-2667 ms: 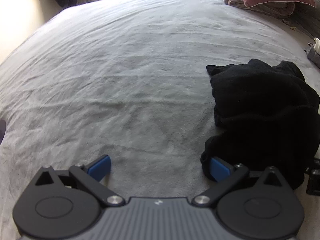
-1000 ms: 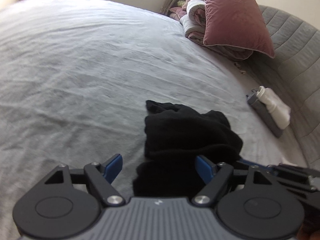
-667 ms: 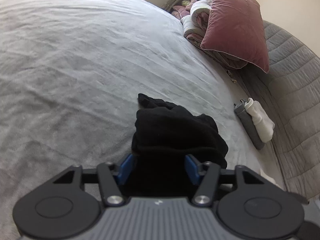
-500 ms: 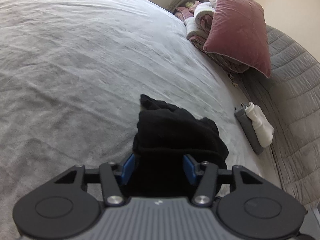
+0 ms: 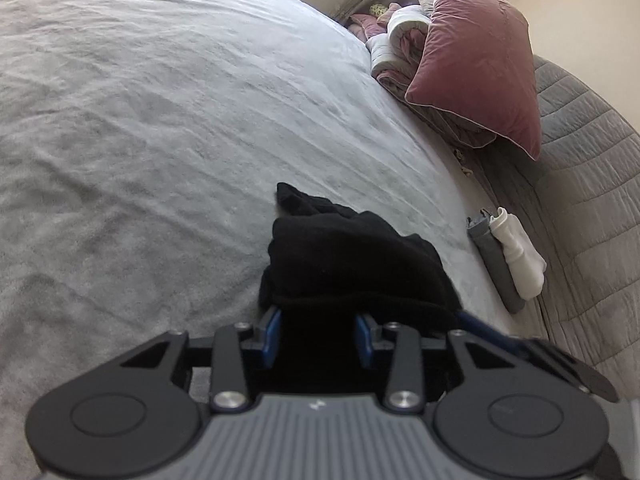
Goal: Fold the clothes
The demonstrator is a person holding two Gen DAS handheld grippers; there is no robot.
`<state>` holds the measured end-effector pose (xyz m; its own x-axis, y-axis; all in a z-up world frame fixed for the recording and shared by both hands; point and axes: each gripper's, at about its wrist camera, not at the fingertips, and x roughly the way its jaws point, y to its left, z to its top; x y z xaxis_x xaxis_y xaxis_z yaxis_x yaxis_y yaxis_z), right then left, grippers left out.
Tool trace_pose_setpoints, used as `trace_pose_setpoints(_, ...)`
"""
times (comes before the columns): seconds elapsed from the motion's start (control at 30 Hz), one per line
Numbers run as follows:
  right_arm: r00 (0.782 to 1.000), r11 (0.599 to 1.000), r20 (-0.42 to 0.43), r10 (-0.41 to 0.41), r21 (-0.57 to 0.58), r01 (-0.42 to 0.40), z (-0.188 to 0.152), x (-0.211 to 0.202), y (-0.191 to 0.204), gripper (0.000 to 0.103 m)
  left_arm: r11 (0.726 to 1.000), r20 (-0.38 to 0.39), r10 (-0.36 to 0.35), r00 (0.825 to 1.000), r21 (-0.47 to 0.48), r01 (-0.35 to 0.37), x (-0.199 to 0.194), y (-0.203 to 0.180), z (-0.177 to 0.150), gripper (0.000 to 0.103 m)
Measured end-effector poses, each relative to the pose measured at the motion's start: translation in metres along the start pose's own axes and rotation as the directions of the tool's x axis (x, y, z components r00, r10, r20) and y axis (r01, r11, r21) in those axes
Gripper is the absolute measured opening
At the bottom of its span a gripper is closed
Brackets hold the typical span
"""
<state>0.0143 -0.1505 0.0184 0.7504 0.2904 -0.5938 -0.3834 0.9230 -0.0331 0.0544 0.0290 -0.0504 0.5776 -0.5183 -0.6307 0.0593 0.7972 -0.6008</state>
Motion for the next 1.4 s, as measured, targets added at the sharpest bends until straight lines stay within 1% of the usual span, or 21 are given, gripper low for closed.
trace_pose_setpoints(0.03, 1.000, 1.000, 0.000, -0.006, 0.000, 0.006, 0.000, 0.004, -0.002, 0.008, 1.000, -0.004, 0.002, 1.000, 0.001, -0.002, 0.000, 0.000, 0.000, 0.040)
trace_pose_setpoints(0.07, 1.000, 1.000, 0.008, -0.013, 0.015, 0.012, 0.001, 0.005, -0.006, 0.008, 1.000, -0.008, 0.003, 1.000, 0.003, -0.003, 0.000, 0.000, 0.000, 0.042)
trace_pose_setpoints(0.13, 0.999, 0.998, 0.039, -0.031, 0.061, 0.029, 0.003, -0.001, -0.015, 0.008, 1.000, -0.015, 0.018, 1.000, 0.018, -0.018, 0.001, -0.002, 0.001, 0.051)
trace_pose_setpoints(0.2, 0.996, 0.994, 0.067, -0.051, 0.100, 0.044, 0.005, -0.010, -0.026, 0.008, 0.998, -0.022, 0.031, 0.999, 0.050, -0.030, 0.001, -0.006, 0.000, 0.053)
trace_pose_setpoints(0.3, 0.994, 0.985, 0.066, -0.086, 0.153, 0.075, 0.004, -0.023, -0.042, 0.008, 0.994, -0.022, 0.056, 0.998, 0.098, -0.054, 0.004, -0.011, -0.002, 0.054)
trace_pose_setpoints(0.37, 0.993, 0.975, 0.034, -0.117, 0.194, 0.108, 0.001, -0.028, -0.054, 0.008, 0.990, -0.019, 0.072, 0.997, 0.125, -0.069, 0.005, -0.014, -0.004, 0.054)
trace_pose_setpoints(0.5, 0.985, 0.945, -0.062, -0.159, 0.281, 0.170, -0.014, -0.033, -0.078, 0.008, 0.985, -0.006, 0.092, 0.996, 0.146, -0.090, 0.006, -0.015, -0.006, 0.054)
trace_pose_setpoints(0.6, 0.980, 0.928, -0.136, -0.145, 0.325, 0.183, -0.028, -0.034, -0.090, 0.008, 0.981, 0.004, 0.107, 0.994, 0.162, -0.107, 0.006, -0.016, -0.008, 0.054)
trace_pose_setpoints(0.73, 0.968, 0.934, -0.219, -0.125, 0.304, 0.189, -0.047, -0.035, -0.089, 0.008, 0.977, 0.018, 0.121, 0.992, 0.172, -0.123, 0.009, -0.017, -0.009, 0.054)
trace_pose_setpoints(0.83, 0.953, 0.940, -0.279, -0.119, 0.277, 0.198, -0.061, -0.032, -0.088, 0.008, 0.978, 0.027, 0.120, 0.992, 0.170, -0.123, 0.010, -0.017, -0.008, 0.054)
trace_pose_setpoints(0.93, 0.945, 0.945, -0.310, -0.109, 0.264, 0.195, -0.071, -0.033, -0.091, 0.007, 0.979, 0.036, 0.119, 0.992, 0.165, -0.123, 0.010, -0.018, -0.008, 0.054)
trace_pose_setpoints(1.0, 0.948, 0.945, -0.303, -0.096, 0.271, 0.183, -0.073, -0.037, -0.094, 0.009, 0.981, 0.050, 0.112, 0.992, 0.154, -0.118, 0.008, -0.018, -0.007, 0.052)
trace_pose_setpoints(1.03, 0.951, 0.944, -0.297, -0.089, 0.280, 0.175, -0.073, -0.039, -0.095, 0.013, 0.982, 0.060, 0.101, 0.993, 0.153, -0.109, 0.006, -0.019, -0.006, 0.052)
trace_pose_setpoints(1.07, 0.955, 0.941, -0.287, -0.081, 0.293, 0.168, -0.073, -0.041, -0.097, 0.017, 0.983, 0.070, 0.085, 0.994, 0.155, -0.095, 0.003, -0.021, -0.006, 0.052)
trace_pose_setpoints(1.13, 0.962, 0.937, -0.262, -0.070, 0.312, 0.154, -0.071, -0.046, -0.100, 0.019, 0.984, 0.080, 0.046, 0.996, 0.168, -0.059, 0.000, -0.024, -0.006, 0.053)
trace_pose_setpoints(1.2, 0.971, 0.935, -0.229, -0.068, 0.325, 0.142, -0.066, -0.052, -0.102, 0.028, 0.982, 0.073, 0.001, 0.997, 0.190, -0.015, 0.000, -0.029, -0.006, 0.053)
trace_pose_setpoints(1.23, 0.976, 0.934, -0.206, -0.073, 0.330, 0.140, -0.063, -0.056, -0.102, 0.042, 0.980, 0.068, -0.021, 0.997, 0.201, 0.007, 0.000, -0.031, -0.007, 0.054)
trace_pose_setpoints(1.27, 0.980, 0.933, -0.184, -0.080, 0.333, 0.138, -0.060, -0.059, -0.102, 0.049, 0.977, 0.058, -0.041, 0.997, 0.210, 0.028, 0.001, -0.033, -0.007, 0.054)
trace_pose_setpoints(1.33, 0.985, 0.932, -0.150, -0.087, 0.337, 0.134, -0.055, -0.063, -0.102, 0.050, 0.973, 0.034, -0.059, 0.998, 0.227, 0.050, 0.008, -0.037, -0.011, 0.054)
trace_pose_setpoints(1.4, 0.988, 0.929, -0.127, -0.084, 0.348, 0.124, -0.051, -0.065, -0.102, 0.050, 0.968, 0.024, -0.059, 0.998, 0.247, 0.051, 0.015, -0.042, -0.017, 0.053)
